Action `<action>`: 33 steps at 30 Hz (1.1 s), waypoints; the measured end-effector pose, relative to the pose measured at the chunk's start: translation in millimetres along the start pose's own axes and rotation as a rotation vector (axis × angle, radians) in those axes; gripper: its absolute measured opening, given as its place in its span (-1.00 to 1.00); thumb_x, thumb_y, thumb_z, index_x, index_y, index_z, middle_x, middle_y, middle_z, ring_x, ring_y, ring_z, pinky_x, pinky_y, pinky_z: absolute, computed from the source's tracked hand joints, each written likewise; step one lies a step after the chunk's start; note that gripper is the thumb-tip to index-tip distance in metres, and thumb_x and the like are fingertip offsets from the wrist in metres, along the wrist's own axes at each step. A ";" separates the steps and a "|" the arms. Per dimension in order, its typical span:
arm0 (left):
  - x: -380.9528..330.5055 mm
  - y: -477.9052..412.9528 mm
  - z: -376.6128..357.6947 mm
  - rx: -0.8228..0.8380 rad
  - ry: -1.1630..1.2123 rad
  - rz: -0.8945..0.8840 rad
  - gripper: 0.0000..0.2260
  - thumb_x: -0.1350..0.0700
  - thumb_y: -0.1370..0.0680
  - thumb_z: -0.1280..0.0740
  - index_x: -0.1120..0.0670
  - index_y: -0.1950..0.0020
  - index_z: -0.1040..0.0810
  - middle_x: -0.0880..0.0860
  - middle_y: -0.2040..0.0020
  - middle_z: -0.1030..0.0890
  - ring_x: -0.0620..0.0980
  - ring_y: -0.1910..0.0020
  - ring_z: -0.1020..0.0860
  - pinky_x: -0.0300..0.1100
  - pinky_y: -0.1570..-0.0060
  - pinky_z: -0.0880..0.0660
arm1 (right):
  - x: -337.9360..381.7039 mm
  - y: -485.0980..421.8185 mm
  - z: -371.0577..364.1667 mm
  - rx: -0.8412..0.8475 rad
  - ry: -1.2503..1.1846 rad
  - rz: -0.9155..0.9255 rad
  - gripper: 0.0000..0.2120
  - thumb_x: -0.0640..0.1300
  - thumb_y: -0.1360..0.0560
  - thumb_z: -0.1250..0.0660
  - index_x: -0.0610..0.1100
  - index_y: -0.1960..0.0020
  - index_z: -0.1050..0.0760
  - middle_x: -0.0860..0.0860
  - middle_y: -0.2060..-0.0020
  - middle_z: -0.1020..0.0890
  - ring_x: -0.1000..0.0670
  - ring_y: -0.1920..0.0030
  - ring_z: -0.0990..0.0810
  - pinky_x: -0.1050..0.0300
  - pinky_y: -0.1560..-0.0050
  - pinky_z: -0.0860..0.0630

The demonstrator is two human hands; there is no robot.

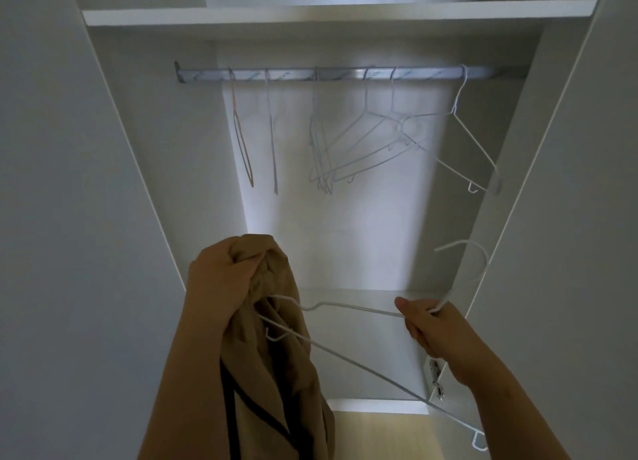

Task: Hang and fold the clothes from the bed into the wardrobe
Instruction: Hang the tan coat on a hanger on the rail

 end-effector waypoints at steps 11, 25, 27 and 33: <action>-30.2 32.6 -53.0 0.362 0.170 -0.099 -0.85 0.32 -0.54 -0.24 0.22 -0.04 -0.58 -0.07 0.24 -0.52 -0.16 0.25 -0.49 -0.36 0.17 -0.47 | 19.7 3.4 -61.1 -0.115 -0.004 0.024 -0.66 0.05 -0.59 -0.12 0.06 -0.35 -0.33 0.16 -0.07 -0.39 0.13 -0.05 -0.44 0.17 -0.21 -0.38; -45.9 43.1 -23.3 -0.007 -0.521 -0.587 -0.64 -0.16 -0.38 -0.24 0.10 0.12 -0.60 0.15 0.07 -0.57 0.18 -0.02 -0.49 0.25 -0.10 -0.38 | 78.0 -2.8 -27.5 -0.311 -0.142 0.278 -0.51 -0.09 -0.56 -0.24 -0.01 0.55 -0.31 0.15 0.67 -0.39 0.17 0.53 -0.34 0.23 0.32 -0.26; -55.3 38.9 -26.1 0.032 -0.561 -0.631 -0.57 -0.20 -0.38 -0.29 0.08 -0.05 -0.58 0.17 0.04 -0.58 0.19 0.00 -0.53 0.26 -0.11 -0.39 | 83.1 -2.3 -27.4 -0.291 -0.115 0.318 -0.53 -0.11 -0.56 -0.24 -0.02 0.52 -0.28 0.14 0.67 -0.38 0.18 0.55 -0.35 0.24 0.34 -0.26; -70.7 28.6 -37.0 0.181 -0.522 -0.738 -0.72 -0.05 -0.43 -0.27 0.13 0.17 -0.65 0.08 0.40 -0.60 0.11 0.43 -0.58 0.05 0.25 -0.49 | 91.3 3.8 -14.6 -0.401 -0.115 0.424 -0.70 -0.07 -0.49 -0.32 0.00 0.42 -0.43 0.16 0.57 -0.48 0.20 0.45 -0.45 0.38 0.31 -0.39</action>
Point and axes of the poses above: each hand's wrist, its own y-axis away from the middle knuckle, its own z-axis out of the back of the hand, x = y × z, the point moved 4 cm from there along -y, towards the middle knuckle
